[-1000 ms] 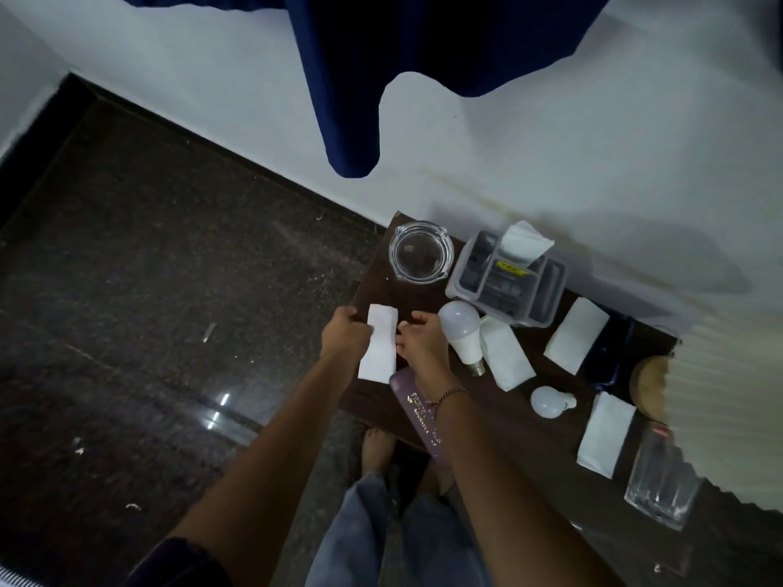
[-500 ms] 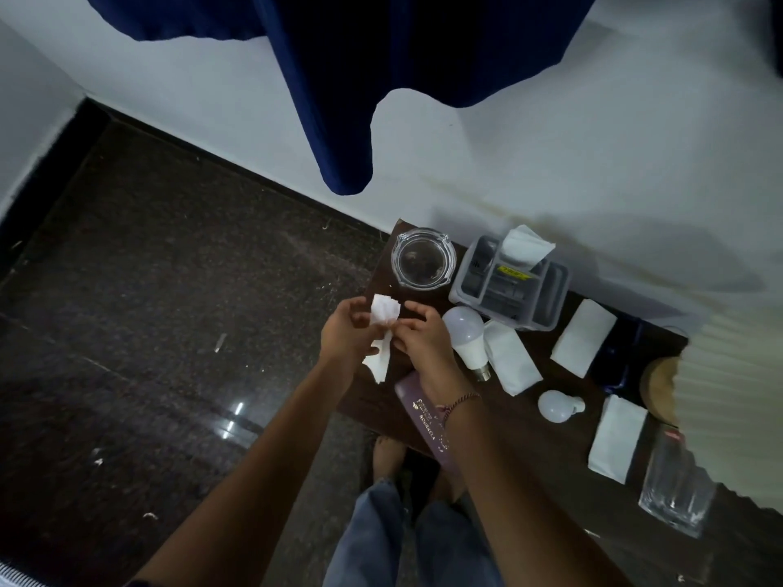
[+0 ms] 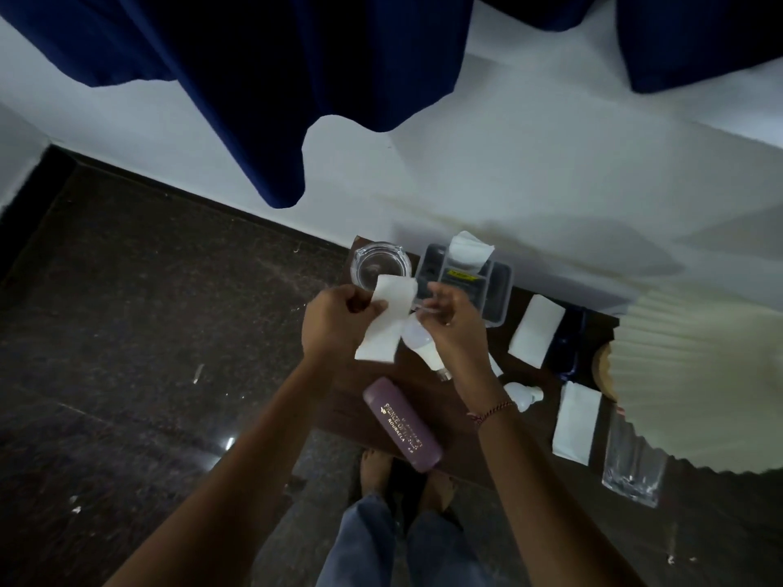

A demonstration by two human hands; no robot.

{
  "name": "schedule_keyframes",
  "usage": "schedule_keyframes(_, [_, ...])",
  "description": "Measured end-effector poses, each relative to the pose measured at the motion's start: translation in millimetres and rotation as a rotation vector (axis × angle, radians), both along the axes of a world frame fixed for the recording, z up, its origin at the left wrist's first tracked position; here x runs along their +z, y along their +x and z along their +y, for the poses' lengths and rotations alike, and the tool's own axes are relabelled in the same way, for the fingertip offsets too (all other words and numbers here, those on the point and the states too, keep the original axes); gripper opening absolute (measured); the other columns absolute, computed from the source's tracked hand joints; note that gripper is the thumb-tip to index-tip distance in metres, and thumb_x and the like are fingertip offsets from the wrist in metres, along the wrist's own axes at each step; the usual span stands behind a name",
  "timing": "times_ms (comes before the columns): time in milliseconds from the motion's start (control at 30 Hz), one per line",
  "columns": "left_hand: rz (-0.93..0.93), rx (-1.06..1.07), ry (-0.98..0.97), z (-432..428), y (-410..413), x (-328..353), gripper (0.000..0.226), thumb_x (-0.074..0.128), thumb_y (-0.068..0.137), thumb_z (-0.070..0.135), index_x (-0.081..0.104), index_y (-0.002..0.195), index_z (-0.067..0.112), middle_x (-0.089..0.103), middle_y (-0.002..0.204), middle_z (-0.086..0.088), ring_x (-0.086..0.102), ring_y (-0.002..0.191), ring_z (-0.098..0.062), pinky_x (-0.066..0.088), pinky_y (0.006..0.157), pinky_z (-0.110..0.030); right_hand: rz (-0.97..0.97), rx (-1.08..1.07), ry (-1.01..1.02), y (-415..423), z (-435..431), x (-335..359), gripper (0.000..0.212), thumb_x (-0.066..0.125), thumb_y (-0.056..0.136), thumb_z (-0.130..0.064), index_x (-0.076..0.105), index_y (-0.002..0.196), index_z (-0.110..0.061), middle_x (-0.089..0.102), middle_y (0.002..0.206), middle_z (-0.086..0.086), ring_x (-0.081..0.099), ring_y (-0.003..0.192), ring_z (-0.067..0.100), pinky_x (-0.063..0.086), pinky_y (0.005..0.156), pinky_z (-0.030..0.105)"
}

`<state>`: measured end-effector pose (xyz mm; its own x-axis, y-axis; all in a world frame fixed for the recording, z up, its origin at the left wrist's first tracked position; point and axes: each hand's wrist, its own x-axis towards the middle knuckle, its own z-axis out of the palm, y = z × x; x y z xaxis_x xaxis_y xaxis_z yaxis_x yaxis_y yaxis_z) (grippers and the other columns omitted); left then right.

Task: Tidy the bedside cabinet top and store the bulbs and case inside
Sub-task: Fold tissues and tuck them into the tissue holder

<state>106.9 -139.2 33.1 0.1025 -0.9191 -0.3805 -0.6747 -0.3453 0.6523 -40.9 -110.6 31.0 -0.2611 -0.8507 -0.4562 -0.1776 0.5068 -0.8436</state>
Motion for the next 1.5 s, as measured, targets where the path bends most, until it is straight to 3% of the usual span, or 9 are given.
schedule_keyframes(133, [0.032,0.077,-0.076,-9,-25,11,0.022,0.07,0.079,0.032,0.072,0.092,0.014,0.069,0.081,0.003,0.062,0.074,-0.009,0.044,0.065,-0.017,-0.032,-0.217,0.035,-13,4,16,0.005,0.054,0.091,-0.023,0.051,0.092,-0.02,0.06,0.087,-0.003,0.058,0.075,0.01,0.044,0.064,0.017])
schedule_keyframes(267, [0.112,0.056,-0.072,-18,-49,21,0.02,0.068,0.081,0.025,0.069,0.094,0.009,0.073,0.091,-0.003,0.063,0.078,-0.011,0.047,0.072,-0.022,-0.474,-0.332,0.259,-13,-12,29,0.035,0.04,0.095,-0.043,0.057,0.1,-0.013,0.058,0.083,0.003,0.059,0.074,0.013,0.05,0.076,0.034])
schedule_keyframes(400, [0.323,0.083,0.024,-20,-67,29,0.013,0.059,0.087,0.025,0.063,0.079,0.016,0.066,0.075,0.005,0.065,0.074,-0.014,0.055,0.075,-0.034,-0.658,-0.419,0.261,-19,-31,40,0.058,0.032,0.094,-0.054,0.057,0.115,-0.007,0.061,0.089,0.008,0.06,0.091,0.024,0.045,0.094,0.043])
schedule_keyframes(533, [0.663,0.249,0.204,-24,-75,34,0.046,0.033,0.095,0.049,0.063,0.098,0.014,0.07,0.082,0.001,0.067,0.074,-0.006,0.051,0.052,-0.015,-0.771,-0.416,0.232,-24,-40,45,0.068,0.027,0.089,-0.063,0.056,0.116,-0.007,0.063,0.117,0.017,0.061,0.105,0.03,0.052,0.087,0.048])
schedule_keyframes(667, [0.771,0.294,0.313,-32,-80,35,0.06,0.02,0.092,0.06,0.053,0.119,0.017,0.069,0.089,-0.002,0.067,0.073,-0.001,0.048,0.048,-0.011,-0.786,-0.378,0.205,-28,-45,42,0.077,0.018,0.087,-0.067,0.049,0.131,-0.012,0.054,0.134,0.011,0.053,0.12,0.027,0.049,0.076,0.032])
schedule_keyframes(800, [0.686,0.203,0.327,-38,-83,30,0.073,0.014,0.09,0.064,0.048,0.133,0.016,0.064,0.117,-0.008,0.063,0.094,-0.011,0.045,0.071,-0.02,-0.78,-0.385,0.2,-28,-49,33,0.081,0.019,0.085,-0.07,0.05,0.131,-0.011,0.054,0.135,0.014,0.051,0.124,0.028,0.04,0.105,0.043])
schedule_keyframes(933, [0.648,0.191,0.328,-43,-84,25,0.074,0.013,0.09,0.064,0.05,0.133,0.016,0.056,0.133,-0.015,0.058,0.112,-0.023,0.043,0.101,-0.036,-0.779,-0.343,0.187,-23,-50,28,0.08,0.018,0.083,-0.072,0.053,0.122,-0.012,0.059,0.128,0.011,0.057,0.116,0.027,0.046,0.098,0.044])
schedule_keyframes(1267, [0.642,0.266,0.293,-42,-82,19,0.069,0.012,0.093,0.06,0.043,0.137,0.018,0.05,0.14,-0.016,0.049,0.128,-0.026,0.037,0.096,-0.03,-0.778,-0.393,0.206,-26,-48,26,0.072,0.022,0.084,-0.069,0.05,0.126,-0.017,0.05,0.138,0.011,0.052,0.123,0.025,0.043,0.1,0.04])
schedule_keyframes(1500, [0.73,0.719,0.21,-18,-79,13,0.063,0.022,0.098,0.049,0.058,0.121,0.003,0.066,0.114,-0.014,0.064,0.104,-0.024,0.051,0.089,-0.033,-0.749,-0.419,0.153,-49,-26,25,0.075,0.015,0.089,-0.065,0.043,0.135,-0.013,0.043,0.143,0.012,0.04,0.133,0.025,0.029,0.111,0.041])
